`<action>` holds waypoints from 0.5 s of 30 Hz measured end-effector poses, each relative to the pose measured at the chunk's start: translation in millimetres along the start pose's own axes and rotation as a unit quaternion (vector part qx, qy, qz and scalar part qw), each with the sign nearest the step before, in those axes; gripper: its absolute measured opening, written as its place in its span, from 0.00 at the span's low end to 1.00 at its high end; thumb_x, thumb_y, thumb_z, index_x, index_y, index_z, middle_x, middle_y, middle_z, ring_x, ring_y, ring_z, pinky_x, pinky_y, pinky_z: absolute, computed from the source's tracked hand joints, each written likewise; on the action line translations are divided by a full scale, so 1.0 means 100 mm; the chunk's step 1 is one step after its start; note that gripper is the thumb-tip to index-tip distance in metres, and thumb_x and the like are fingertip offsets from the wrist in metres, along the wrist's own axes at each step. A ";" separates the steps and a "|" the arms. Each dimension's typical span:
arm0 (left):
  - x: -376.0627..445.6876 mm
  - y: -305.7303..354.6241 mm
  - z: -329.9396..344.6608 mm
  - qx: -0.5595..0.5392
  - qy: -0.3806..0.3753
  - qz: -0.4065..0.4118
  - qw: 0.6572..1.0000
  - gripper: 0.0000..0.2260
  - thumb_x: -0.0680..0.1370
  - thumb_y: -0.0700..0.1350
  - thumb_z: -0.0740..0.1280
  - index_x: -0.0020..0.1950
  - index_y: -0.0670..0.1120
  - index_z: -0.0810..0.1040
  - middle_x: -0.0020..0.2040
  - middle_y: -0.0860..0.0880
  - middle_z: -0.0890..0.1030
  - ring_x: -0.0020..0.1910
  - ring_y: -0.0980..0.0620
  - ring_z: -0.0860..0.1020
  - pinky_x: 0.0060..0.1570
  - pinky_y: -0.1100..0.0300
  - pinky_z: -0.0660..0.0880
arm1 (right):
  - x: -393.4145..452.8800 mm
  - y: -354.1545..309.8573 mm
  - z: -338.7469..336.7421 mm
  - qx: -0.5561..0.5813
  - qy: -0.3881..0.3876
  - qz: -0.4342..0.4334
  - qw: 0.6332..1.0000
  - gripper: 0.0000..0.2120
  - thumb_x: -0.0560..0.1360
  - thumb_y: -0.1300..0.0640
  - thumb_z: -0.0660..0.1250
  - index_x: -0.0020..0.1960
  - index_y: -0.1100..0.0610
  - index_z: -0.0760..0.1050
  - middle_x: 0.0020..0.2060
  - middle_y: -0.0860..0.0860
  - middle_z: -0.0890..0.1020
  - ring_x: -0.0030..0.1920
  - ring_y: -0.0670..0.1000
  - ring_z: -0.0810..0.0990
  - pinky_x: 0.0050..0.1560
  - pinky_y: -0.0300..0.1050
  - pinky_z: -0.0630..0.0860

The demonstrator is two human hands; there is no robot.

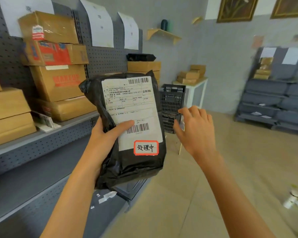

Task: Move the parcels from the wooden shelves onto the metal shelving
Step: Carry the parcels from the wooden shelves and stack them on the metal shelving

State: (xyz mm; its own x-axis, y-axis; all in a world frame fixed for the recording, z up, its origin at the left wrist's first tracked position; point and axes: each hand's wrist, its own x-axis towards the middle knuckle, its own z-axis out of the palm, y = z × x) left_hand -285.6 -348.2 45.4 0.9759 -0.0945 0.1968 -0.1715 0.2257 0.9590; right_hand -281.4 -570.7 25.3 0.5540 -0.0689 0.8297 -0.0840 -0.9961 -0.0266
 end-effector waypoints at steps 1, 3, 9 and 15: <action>0.11 -0.04 0.07 0.004 0.004 0.000 1.000 0.15 0.71 0.44 0.73 0.54 0.57 0.75 0.47 0.59 0.84 0.43 0.58 0.83 0.35 0.66 0.78 | 0.05 0.09 0.12 0.003 -0.003 0.003 1.000 0.09 0.73 0.55 0.68 0.50 0.61 0.77 0.43 0.58 0.80 0.44 0.61 0.77 0.45 0.53 0.73; 0.35 -0.13 0.20 0.014 0.007 0.005 1.000 0.16 0.71 0.45 0.73 0.56 0.57 0.75 0.47 0.60 0.83 0.44 0.59 0.83 0.38 0.65 0.78 | 0.15 0.25 0.36 0.009 -0.006 0.006 1.000 0.09 0.74 0.55 0.68 0.50 0.61 0.77 0.43 0.58 0.80 0.44 0.61 0.77 0.46 0.54 0.73; 1.24 -0.49 0.56 0.021 0.016 0.011 1.000 0.15 0.72 0.46 0.72 0.54 0.60 0.74 0.51 0.59 0.83 0.49 0.58 0.82 0.49 0.59 0.76 | 0.61 0.67 1.21 0.027 -0.001 -0.001 1.000 0.10 0.73 0.56 0.69 0.50 0.61 0.77 0.43 0.58 0.79 0.44 0.61 0.77 0.45 0.54 0.73; 2.33 -0.71 0.89 0.009 0.045 0.016 0.999 0.17 0.73 0.44 0.71 0.60 0.56 0.74 0.54 0.58 0.81 0.51 0.58 0.81 0.46 0.63 0.75 | 1.36 0.93 2.08 0.040 -0.022 -0.035 0.998 0.11 0.72 0.55 0.69 0.50 0.61 0.78 0.42 0.57 0.79 0.43 0.60 0.77 0.45 0.54 0.73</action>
State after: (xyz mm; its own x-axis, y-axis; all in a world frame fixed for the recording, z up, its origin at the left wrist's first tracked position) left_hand -57.6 -472.7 41.3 0.9777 0.0007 0.2099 -0.2054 0.2089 0.9561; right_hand -41.9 -683.6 19.4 0.5925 0.0007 0.8055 0.0210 -0.9997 -0.0146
